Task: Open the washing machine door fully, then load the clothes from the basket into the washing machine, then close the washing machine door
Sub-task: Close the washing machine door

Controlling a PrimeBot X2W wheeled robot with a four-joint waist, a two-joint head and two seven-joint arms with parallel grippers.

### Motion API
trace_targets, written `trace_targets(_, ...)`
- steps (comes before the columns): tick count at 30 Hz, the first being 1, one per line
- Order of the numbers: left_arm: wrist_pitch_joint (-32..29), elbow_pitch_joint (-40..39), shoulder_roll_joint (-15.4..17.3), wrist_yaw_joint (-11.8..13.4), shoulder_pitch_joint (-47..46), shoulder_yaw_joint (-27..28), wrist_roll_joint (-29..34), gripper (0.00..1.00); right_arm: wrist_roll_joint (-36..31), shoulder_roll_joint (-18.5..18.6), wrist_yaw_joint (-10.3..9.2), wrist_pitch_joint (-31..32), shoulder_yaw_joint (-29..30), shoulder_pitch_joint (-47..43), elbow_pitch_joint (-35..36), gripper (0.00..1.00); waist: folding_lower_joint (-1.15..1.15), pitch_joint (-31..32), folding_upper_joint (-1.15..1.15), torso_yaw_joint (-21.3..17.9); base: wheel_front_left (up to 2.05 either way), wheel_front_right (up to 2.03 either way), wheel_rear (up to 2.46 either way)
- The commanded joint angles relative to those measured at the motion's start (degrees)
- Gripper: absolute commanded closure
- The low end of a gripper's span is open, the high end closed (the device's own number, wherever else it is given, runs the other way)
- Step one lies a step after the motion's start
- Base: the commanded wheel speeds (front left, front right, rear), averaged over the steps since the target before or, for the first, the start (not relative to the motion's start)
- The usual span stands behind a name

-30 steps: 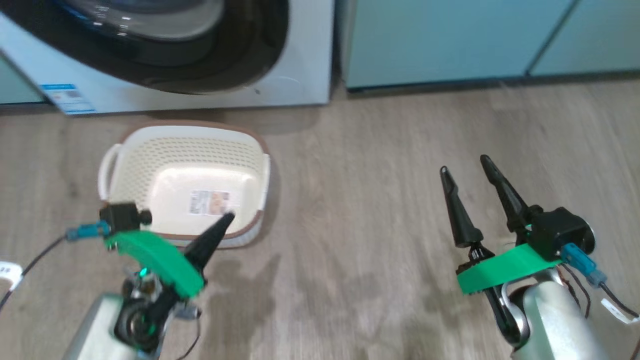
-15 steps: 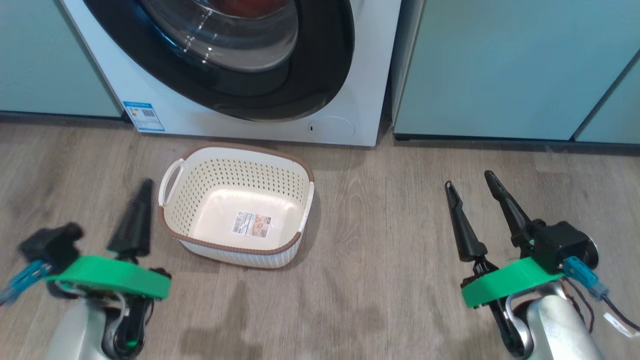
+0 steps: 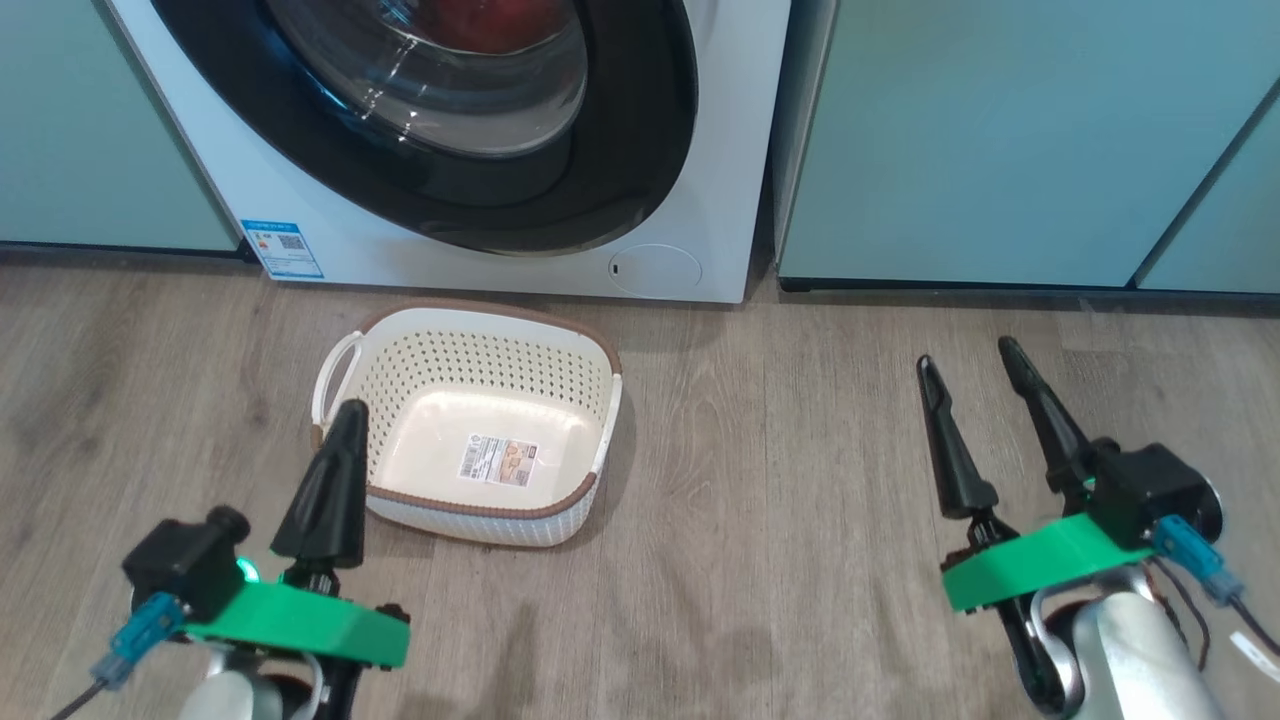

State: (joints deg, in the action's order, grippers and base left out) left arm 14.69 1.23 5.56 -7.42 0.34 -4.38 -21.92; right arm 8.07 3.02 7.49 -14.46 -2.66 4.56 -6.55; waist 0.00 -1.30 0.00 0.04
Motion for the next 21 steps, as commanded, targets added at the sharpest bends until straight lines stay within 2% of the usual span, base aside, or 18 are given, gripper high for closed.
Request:
trace_targets(1, 0.30, -1.76, 0.28, -0.06, -1.68, 1.47, 1.23, 0.76, -0.16, -0.14, 0.00, -0.54, -1.54, 0.77, 1.90, 0.00, 0.00, -0.03, 0.00, 0.03, 0.00, 0.00, 0.00)
trace_targets(3, 0.30, -1.79, 0.23, -0.06, -1.71, 1.21, 2.79, 0.40, -0.13, -0.14, 0.00, -0.54, -1.44, 0.82, 1.82, 0.00, 0.00, -0.09, 0.00, 0.07, 0.00, 0.00, 0.00)
trace_targets(4, 0.30, -1.79, 0.23, -0.06, -1.71, 1.21, 2.79, 0.40, -0.13, -0.14, 0.00, -0.54, -1.44, 0.82, 1.82, 0.00, 0.00, -0.09, 0.00, 0.07, 0.00, 0.00, 0.00)
trace_targets(5, 0.30, -1.77, 0.19, -0.06, -1.72, 1.06, 3.35, 0.00, -0.09, -0.14, 0.00, -0.54, -1.32, 0.88, 1.81, 0.00, 0.00, -0.13, 0.00, 0.06, 0.00, 0.00, 0.00)
trace_targets(21, 0.30, -0.47, 0.30, -0.07, -1.91, -0.95, 7.44, 0.00, -0.17, -0.14, 0.00, -0.54, -1.29, 1.12, 1.54, 0.00, 0.00, 0.03, 0.00, -0.01, 0.00, 0.00, 0.00)
